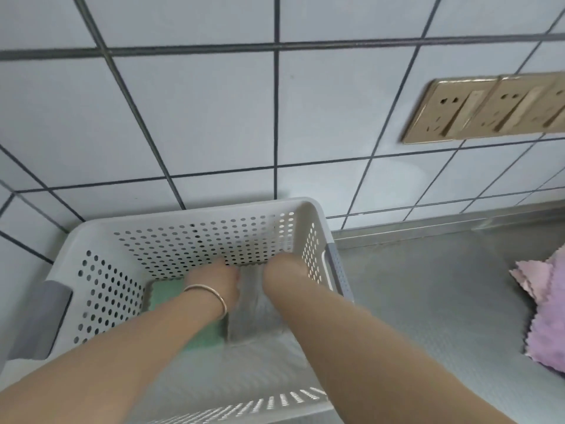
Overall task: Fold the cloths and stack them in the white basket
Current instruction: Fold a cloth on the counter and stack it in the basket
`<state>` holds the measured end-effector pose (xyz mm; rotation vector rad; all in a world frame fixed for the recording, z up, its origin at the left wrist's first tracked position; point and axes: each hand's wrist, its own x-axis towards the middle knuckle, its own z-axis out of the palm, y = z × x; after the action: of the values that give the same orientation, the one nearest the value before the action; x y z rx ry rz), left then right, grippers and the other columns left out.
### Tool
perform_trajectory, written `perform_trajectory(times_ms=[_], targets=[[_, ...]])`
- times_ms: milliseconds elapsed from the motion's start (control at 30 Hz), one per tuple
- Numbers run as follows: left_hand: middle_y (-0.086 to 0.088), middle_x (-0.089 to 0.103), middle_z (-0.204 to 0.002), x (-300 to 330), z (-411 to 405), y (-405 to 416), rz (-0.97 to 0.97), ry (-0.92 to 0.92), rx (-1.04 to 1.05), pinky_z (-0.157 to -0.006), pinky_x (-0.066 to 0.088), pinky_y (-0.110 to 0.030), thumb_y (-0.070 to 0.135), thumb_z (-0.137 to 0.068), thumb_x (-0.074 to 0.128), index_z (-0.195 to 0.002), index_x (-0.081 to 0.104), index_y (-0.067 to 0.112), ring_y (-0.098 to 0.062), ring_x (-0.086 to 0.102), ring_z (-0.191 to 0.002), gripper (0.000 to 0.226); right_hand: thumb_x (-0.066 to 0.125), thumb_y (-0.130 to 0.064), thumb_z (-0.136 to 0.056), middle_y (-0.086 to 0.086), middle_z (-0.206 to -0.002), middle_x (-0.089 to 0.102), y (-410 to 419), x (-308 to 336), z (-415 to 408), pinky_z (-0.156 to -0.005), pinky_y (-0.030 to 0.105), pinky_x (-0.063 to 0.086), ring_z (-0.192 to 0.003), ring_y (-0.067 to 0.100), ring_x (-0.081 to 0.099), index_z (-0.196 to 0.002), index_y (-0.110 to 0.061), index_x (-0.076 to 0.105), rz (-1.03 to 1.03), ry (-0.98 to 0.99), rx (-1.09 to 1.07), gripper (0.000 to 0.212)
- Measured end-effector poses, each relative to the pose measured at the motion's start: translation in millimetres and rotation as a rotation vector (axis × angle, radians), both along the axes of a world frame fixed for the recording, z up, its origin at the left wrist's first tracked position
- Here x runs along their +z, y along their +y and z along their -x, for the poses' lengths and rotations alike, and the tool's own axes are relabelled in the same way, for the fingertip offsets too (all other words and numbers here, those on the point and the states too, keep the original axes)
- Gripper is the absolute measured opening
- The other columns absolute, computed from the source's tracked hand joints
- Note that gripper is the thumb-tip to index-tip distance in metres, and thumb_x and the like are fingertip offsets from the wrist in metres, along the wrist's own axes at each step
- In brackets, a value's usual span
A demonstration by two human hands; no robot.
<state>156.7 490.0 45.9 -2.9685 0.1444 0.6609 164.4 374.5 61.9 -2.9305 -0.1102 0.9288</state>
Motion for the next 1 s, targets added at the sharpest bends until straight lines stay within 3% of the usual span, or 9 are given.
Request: perform_trajectory(times_ms=[200,267,333,433,567,667,800,900,1000], targets=[[-0.008,0.071,-0.092,104,26,-48,0.079,-0.239,-0.101,-0.077,0.054,-0.033,0.027,-0.081,0.047,-0.089,0.068,0.027,-0.029,0.067,-0.086,0.021,0.038,-0.006,-0.095,0.012,-0.126,0.055,-39,102,52,-0.076,0.033,0.047,-0.113,0.029,0.057,-0.122,-0.003,0.053,-0.326,-0.442,0.056,0.031],[-0.007,0.064,-0.062,118,41,-67,0.303,-0.431,-0.134,-0.062,0.054,-0.040,0.041,-0.069,0.038,-0.064,0.059,0.027,-0.033,0.062,-0.061,0.025,0.043,-0.005,-0.091,0.010,-0.108,0.060,-72,116,79,-0.057,0.028,0.036,-0.094,0.030,0.062,-0.110,-0.005,0.053,-0.425,-0.663,0.031,0.021],[-0.001,0.052,-0.053,120,62,-106,0.452,-0.524,-0.226,-0.054,0.051,-0.041,0.039,-0.072,0.034,-0.064,0.046,0.029,-0.031,0.054,-0.051,0.018,0.059,-0.003,-0.077,0.007,-0.079,0.060,-117,115,107,-0.040,0.023,0.016,-0.058,0.028,0.057,-0.090,-0.007,0.052,-0.429,-0.944,-0.004,0.015],[0.003,0.051,-0.058,124,100,-181,0.643,-0.570,-0.293,-0.054,0.048,-0.037,0.024,-0.081,0.053,-0.072,0.056,0.031,-0.033,0.058,-0.058,0.012,0.072,0.001,-0.055,0.003,-0.052,0.051,-186,100,142,-0.047,0.009,-0.002,-0.034,0.023,0.024,-0.070,-0.008,0.049,-0.436,-1.160,-0.199,0.028],[0.000,0.065,-0.068,78,131,-268,0.744,-0.415,-0.395,-0.054,0.041,-0.030,0.020,-0.084,0.060,-0.081,0.062,0.028,-0.031,0.064,-0.069,0.009,0.063,-0.012,-0.061,0.002,-0.052,0.058,-267,50,188,-0.041,0.016,-0.001,-0.034,0.027,0.049,-0.070,-0.013,0.056,-0.373,-1.023,-0.384,0.011],[0.005,0.070,-0.073,30,139,-324,0.702,-0.253,-0.424,-0.053,0.040,-0.025,0.019,-0.080,0.065,-0.080,0.063,0.030,-0.022,0.067,-0.073,0.011,0.045,-0.017,-0.086,0.010,-0.093,0.067,-331,-1,220,-0.057,0.028,0.027,-0.080,0.034,0.063,-0.095,-0.013,0.060,-0.303,-0.666,-0.509,0.018],[0.008,0.068,-0.096,-27,154,-398,0.628,-0.074,-0.469,-0.077,0.046,-0.027,0.029,-0.084,0.052,-0.094,0.066,0.027,-0.016,0.064,-0.094,0.017,0.042,-0.012,-0.088,0.007,-0.112,0.061,-422,-63,254,-0.068,0.029,0.033,-0.105,0.026,0.054,-0.100,-0.011,0.061,-0.184,-0.395,-0.719,0.022],[0.006,0.063,-0.103,-54,159,-447,0.554,-0.020,-0.453,-0.081,0.045,-0.026,0.026,-0.087,0.052,-0.100,0.064,0.026,-0.016,0.060,-0.100,0.018,0.042,-0.019,-0.092,0.004,-0.104,0.063,-472,-96,259,-0.069,0.031,0.042,-0.103,0.026,0.056,-0.100,-0.013,0.062,-0.112,-0.411,-0.681,0.022],[0.008,0.064,-0.077,-76,161,-476,0.643,-0.151,-0.481,-0.054,0.047,-0.019,0.016,-0.060,0.079,-0.076,0.066,0.027,-0.014,0.066,-0.069,0.024,0.045,-0.031,-0.080,0.005,-0.068,0.061,-497,-110,252,-0.050,0.036,0.046,-0.066,0.030,0.061,-0.071,-0.010,0.059,-0.069,-0.556,-0.644,0.027]])
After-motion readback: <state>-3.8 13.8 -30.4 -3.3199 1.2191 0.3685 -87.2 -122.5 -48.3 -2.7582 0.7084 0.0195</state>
